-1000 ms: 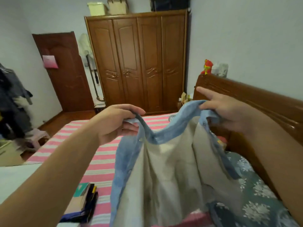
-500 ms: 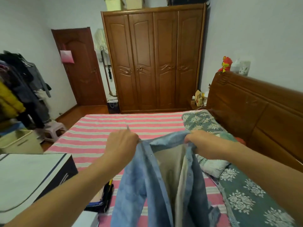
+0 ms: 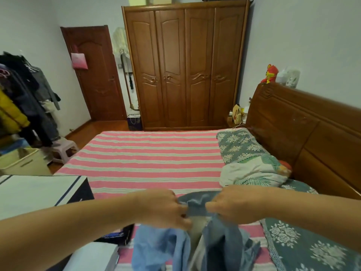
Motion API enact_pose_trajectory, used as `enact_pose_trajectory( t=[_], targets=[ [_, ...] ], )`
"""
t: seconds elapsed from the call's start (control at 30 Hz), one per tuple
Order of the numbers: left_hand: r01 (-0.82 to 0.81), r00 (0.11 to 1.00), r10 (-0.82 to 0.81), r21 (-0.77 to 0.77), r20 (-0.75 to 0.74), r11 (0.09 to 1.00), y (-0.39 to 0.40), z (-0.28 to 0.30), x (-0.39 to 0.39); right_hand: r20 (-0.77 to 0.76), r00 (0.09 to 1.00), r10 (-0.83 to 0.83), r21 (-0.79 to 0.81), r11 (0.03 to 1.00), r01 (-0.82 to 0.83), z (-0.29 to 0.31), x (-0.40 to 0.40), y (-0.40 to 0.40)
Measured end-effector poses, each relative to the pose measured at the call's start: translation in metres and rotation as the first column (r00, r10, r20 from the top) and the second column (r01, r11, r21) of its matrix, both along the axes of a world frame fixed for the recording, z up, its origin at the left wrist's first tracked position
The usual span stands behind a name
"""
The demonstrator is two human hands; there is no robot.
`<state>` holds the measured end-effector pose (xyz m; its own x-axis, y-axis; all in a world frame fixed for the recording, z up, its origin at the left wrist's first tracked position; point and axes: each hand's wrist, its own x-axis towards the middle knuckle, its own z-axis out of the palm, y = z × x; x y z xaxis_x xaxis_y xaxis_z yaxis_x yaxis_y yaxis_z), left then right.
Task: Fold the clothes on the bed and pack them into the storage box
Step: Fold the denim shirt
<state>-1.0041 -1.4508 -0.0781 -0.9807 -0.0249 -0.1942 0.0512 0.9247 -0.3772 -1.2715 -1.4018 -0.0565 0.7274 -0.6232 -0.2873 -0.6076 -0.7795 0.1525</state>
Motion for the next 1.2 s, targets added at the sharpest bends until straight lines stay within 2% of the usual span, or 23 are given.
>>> enact_pose_trajectory(
  t=[0.07, 0.1, 0.17, 0.2, 0.27, 0.33, 0.37, 0.47, 0.5, 0.6, 0.67, 0.77, 0.83, 0.9, 1.0, 1.07, 1.1, 1.13, 1.17, 1.2],
  targets=[
    [-0.039, 0.976, 0.027, -0.052, -0.214, 0.998, -0.007, 0.012, -0.002, 0.039, 0.999, -0.006, -0.056, 0.998, 0.008, 0.003, -0.003, -0.004],
    [-0.128, 0.925, 0.125, 0.017, -0.358, 0.992, -0.01, 0.019, -0.003, 0.124, 0.992, 0.008, -0.09, 0.996, 0.003, 0.003, -0.005, -0.006],
    [-0.303, 0.719, 0.388, 0.242, -0.577, 0.922, -0.014, 0.029, -0.008, 0.313, 0.95, 0.005, -0.11, 0.993, 0.031, 0.002, -0.01, -0.01],
    [-0.352, 0.632, 0.463, 0.301, -0.621, 0.886, -0.017, 0.032, -0.012, 0.395, 0.919, -0.004, -0.108, 0.993, 0.051, 0.001, -0.013, -0.013],
    [-0.367, 0.517, 0.534, 0.391, -0.669, 0.844, -0.019, 0.032, -0.022, 0.55, 0.835, -0.01, -0.098, 0.992, 0.076, 0.002, -0.013, -0.017],
    [-0.342, 0.418, 0.645, 0.547, -0.64, 0.764, -0.012, 0.035, -0.032, 0.644, 0.765, -0.015, -0.077, 0.993, 0.084, 0.001, -0.009, -0.019],
    [-0.326, 0.414, 0.669, 0.586, -0.617, 0.742, -0.007, 0.038, -0.037, 0.669, 0.742, -0.027, -0.057, 0.994, 0.088, -0.001, -0.006, -0.02],
    [-0.339, 0.484, 0.729, 0.664, -0.485, 0.666, 0.009, 0.045, -0.046, 0.703, 0.706, -0.085, 0.001, 0.993, 0.119, -0.006, -0.002, -0.019],
    [-0.344, 0.494, 0.764, 0.714, -0.414, 0.609, 0.013, 0.05, -0.047, 0.71, 0.698, -0.094, 0.004, 0.992, 0.129, -0.007, -0.003, -0.018],
    [-0.348, 0.499, 0.858, 0.878, -0.124, 0.329, 0.021, 0.061, -0.05, 0.729, 0.677, -0.097, -0.005, 0.989, 0.148, -0.008, -0.007, -0.012],
    [-0.376, 0.536, 0.844, 0.889, -0.021, 0.261, 0.022, 0.067, -0.051, 0.736, 0.668, -0.109, 0.008, 0.988, 0.153, -0.006, -0.01, -0.007],
    [-0.465, 0.602, 0.794, 0.846, 0.088, 0.259, 0.015, 0.069, -0.048, 0.724, 0.662, -0.196, 0.075, 0.975, 0.208, -0.004, -0.014, 0.001],
    [-0.496, 0.616, 0.78, 0.822, 0.108, 0.278, 0.009, 0.067, -0.046, 0.692, 0.675, -0.257, 0.123, 0.963, 0.24, -0.003, -0.017, 0.005],
    [-0.545, 0.624, 0.78, 0.741, 0.045, 0.393, 0.006, 0.067, -0.046, 0.643, 0.69, -0.332, 0.193, 0.942, 0.274, -0.001, -0.023, 0.008],
    [-0.65, 0.612, 0.787, 0.517, -0.077, 0.557, 0.0, 0.069, -0.043, 0.609, 0.693, -0.386, 0.228, 0.922, 0.313, 0.008, -0.037, 0.01],
    [-0.623, 0.667, 0.722, 0.395, -0.182, 0.675, 0.002, 0.07, -0.043, 0.673, 0.63, -0.388, 0.227, 0.918, 0.324, 0.015, -0.042, 0.01],
    [-0.578, 0.697, 0.684, 0.396, -0.214, 0.714, 0.004, 0.068, -0.045, 0.728, 0.571, -0.379, 0.229, 0.92, 0.318, 0.018, -0.042, 0.011],
    [-0.534, 0.706, 0.673, 0.458, -0.22, 0.71, 0.007, 0.067, -0.047, 0.78, 0.51, -0.362, 0.23, 0.924, 0.304, 0.019, -0.039, 0.014],
    [-0.488, 0.688, 0.697, 0.581, -0.204, 0.651, 0.01, 0.064, -0.051, 0.821, 0.456, -0.343, 0.224, 0.929, 0.295, 0.018, -0.034, 0.017],
    [-0.449, 0.648, 0.743, 0.704, -0.168, 0.551, 0.012, 0.061, -0.055, 0.851, 0.417, -0.321, 0.207, 0.933, 0.295, 0.015, -0.028, 0.021]
  ],
)
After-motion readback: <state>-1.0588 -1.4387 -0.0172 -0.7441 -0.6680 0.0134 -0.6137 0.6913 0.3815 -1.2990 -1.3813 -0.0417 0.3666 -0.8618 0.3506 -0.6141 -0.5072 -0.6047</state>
